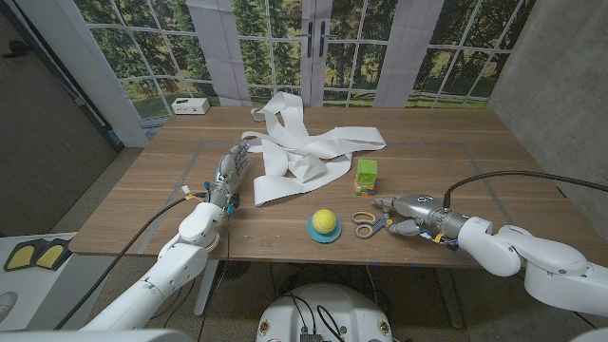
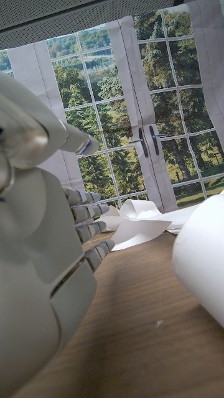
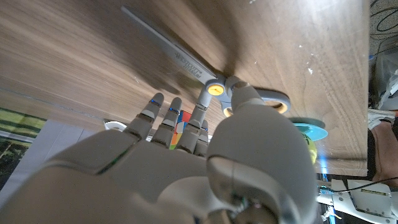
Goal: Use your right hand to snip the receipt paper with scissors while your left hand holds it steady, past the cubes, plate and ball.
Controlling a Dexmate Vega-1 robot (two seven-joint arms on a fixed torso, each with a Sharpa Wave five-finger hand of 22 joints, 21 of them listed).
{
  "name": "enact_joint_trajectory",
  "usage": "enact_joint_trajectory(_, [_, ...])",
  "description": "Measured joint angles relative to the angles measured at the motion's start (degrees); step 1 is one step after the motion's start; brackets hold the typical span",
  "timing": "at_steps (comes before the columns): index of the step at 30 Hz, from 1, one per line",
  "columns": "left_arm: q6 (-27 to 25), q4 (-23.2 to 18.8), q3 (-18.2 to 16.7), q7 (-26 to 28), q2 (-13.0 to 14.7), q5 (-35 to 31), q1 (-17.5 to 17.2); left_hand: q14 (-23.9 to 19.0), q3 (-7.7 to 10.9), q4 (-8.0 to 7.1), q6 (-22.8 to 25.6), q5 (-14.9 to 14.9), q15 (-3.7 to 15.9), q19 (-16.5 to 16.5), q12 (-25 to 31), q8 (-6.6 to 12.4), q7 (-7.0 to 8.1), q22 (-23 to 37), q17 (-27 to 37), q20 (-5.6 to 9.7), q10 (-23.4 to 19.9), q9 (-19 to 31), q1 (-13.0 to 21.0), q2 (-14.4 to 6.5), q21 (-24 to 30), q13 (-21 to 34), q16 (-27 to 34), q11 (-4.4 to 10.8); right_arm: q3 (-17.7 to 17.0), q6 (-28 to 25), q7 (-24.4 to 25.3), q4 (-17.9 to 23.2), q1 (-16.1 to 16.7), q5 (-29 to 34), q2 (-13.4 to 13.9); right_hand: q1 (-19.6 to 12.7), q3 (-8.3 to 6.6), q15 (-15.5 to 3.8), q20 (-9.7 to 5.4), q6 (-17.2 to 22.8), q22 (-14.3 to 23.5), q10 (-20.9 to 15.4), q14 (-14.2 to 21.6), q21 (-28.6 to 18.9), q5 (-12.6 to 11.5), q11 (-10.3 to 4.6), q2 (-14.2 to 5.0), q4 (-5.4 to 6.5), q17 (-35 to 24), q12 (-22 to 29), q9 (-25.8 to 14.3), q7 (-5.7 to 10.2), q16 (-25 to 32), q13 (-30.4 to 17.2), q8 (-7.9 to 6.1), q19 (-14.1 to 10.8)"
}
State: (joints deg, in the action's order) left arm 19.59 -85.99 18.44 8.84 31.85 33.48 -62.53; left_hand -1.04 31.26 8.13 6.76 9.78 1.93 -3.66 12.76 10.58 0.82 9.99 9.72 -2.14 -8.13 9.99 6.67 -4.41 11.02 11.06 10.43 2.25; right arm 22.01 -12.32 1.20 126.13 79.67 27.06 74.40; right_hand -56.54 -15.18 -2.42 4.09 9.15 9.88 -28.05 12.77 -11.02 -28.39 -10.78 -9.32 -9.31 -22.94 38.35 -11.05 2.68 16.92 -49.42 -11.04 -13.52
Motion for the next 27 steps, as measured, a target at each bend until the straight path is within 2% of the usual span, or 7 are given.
enact_joint_trajectory(3, [0.34,-0.07,-0.12,-0.12,0.03,0.18,-0.22,0.00,0.00,0.00,0.00,0.00,0.00,0.24,0.00,0.00,0.00,0.00,0.00,0.24,0.00,0.00,0.00,0.00,0.00,0.00,0.00,0.00,1.03,-0.30,0.50,0.02,-0.02,0.60,-0.38,-0.89,-0.58,-0.03,-0.01,0.28,0.00,0.63,0.04,0.00,-0.58,-0.59,-0.12,0.01,-1.12,1.54,0.00,0.29,0.26,-2.20,0.00,-0.01])
enact_joint_trajectory(7, [0.47,-0.21,-0.23,-0.13,0.11,0.21,-0.51,0.00,0.00,0.00,-0.02,0.00,0.00,0.32,0.00,0.00,0.01,0.00,0.00,0.32,0.00,0.00,0.00,0.00,0.00,0.00,0.00,0.00,1.80,-0.50,0.86,-0.27,-0.23,1.32,-0.82,-2.25,-2.91,0.27,-0.01,0.46,0.00,1.70,0.35,0.00,-2.90,-0.96,0.93,-0.10,-1.78,1.61,0.00,0.10,0.03,-3.88,0.00,-0.01])
enact_joint_trajectory(13, [0.54,-0.49,-0.40,-0.13,0.33,0.24,-0.89,0.00,0.00,0.00,-0.46,0.00,0.00,0.36,0.00,0.00,-0.03,0.00,0.00,0.27,0.00,0.00,0.00,0.00,0.00,0.00,0.00,0.00,2.49,-0.80,1.52,-0.68,-0.34,1.96,-1.13,-3.14,-4.85,0.16,0.00,0.25,0.00,2.27,0.86,0.00,-5.46,-0.54,1.08,-0.01,-2.20,1.61,0.00,0.32,-0.46,-4.36,0.00,-0.01])
enact_joint_trajectory(20, [0.69,-0.71,-0.52,-0.07,0.38,0.26,-1.12,0.00,0.19,-0.19,-0.45,0.00,0.00,0.52,0.00,0.00,-0.02,0.00,0.00,0.10,0.00,0.00,0.00,0.00,0.00,0.00,0.00,0.00,2.69,-1.18,2.94,-0.97,0.12,2.07,-1.10,-3.38,-6.01,0.29,-0.07,0.40,0.00,2.70,1.60,0.00,-7.89,-0.53,1.32,0.51,-2.45,1.60,0.00,0.17,-0.85,-5.81,0.00,-0.71])
enact_joint_trajectory(21, [0.69,-0.72,-0.52,-0.07,0.38,0.26,-1.13,0.00,0.19,-0.19,-0.45,0.00,0.00,0.52,0.00,0.00,-0.02,0.00,0.00,0.10,0.00,0.00,0.00,0.00,0.00,0.00,0.00,0.00,2.69,-1.19,3.02,-0.97,0.12,2.07,-1.10,-3.59,-6.04,0.15,-0.21,0.93,0.00,3.05,1.89,0.00,-8.26,-0.04,1.53,0.54,-2.58,1.60,0.00,0.08,-0.86,-5.97,0.00,-0.85])
enact_joint_trajectory(27, [0.96,-0.77,-0.55,-0.04,0.36,0.25,-1.18,0.00,0.18,-0.18,-0.43,0.00,0.00,0.52,0.00,0.00,-0.04,0.00,0.00,0.10,0.00,0.00,0.00,0.00,0.00,0.00,0.00,0.00,2.04,-1.32,4.86,-0.98,1.19,1.54,-0.36,-3.83,-6.81,0.06,-0.71,1.93,0.00,2.19,3.22,-0.09,-9.89,0.82,1.31,0.71,-2.72,1.60,0.00,0.07,-0.85,-5.97,0.00,-1.35])
